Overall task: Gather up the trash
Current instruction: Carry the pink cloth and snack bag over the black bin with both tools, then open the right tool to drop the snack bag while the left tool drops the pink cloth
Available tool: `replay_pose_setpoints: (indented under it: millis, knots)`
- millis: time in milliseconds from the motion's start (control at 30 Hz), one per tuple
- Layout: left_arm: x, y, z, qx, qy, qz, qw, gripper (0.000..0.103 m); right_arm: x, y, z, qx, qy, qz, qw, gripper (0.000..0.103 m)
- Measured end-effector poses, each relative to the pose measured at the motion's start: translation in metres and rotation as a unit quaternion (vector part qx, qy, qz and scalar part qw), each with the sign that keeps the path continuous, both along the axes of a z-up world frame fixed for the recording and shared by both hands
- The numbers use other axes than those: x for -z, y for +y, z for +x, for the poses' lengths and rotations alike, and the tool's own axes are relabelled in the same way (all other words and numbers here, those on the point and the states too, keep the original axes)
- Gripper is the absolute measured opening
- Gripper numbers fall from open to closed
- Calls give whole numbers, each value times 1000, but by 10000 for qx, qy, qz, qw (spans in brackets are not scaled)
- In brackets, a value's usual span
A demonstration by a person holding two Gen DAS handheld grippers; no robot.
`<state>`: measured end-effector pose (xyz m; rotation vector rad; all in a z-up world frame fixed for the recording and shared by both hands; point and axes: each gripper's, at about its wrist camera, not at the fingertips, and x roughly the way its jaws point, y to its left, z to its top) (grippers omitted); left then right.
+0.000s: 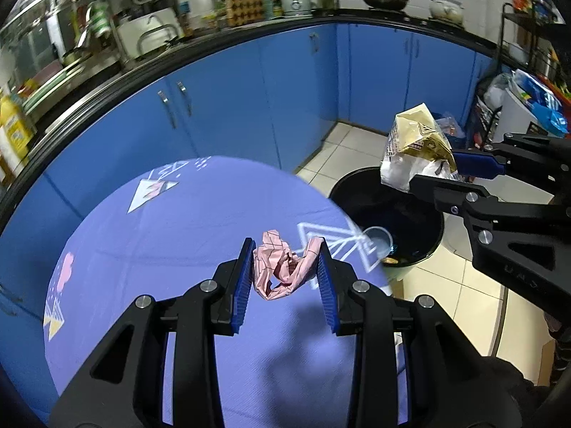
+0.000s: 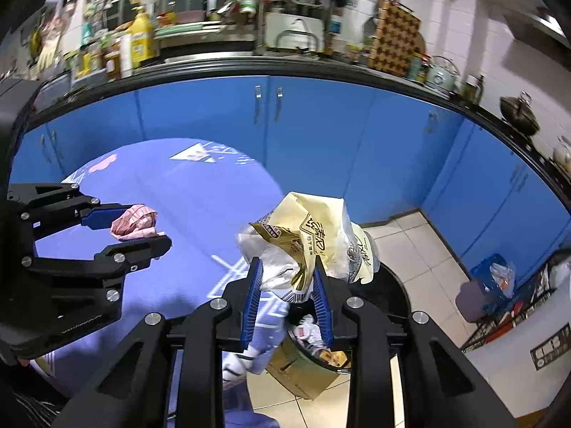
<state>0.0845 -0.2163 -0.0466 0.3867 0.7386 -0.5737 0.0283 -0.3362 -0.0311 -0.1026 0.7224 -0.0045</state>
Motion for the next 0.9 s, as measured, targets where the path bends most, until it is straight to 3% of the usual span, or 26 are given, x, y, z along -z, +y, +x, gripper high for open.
replay_pose_setpoints:
  millis: [633,833,900]
  knots:
    - [-4,-84,21,386,-44,159,9991,35,2,-76,9,565,-238,282,9977,30]
    - [-2,-97,26,410,-40,207,9989,35,5,-91,17,764,-324,366,9959,47]
    - [-2,-101,29,426,-25,204,9989,35,4,-94,17,929,-418,219,9946,74]
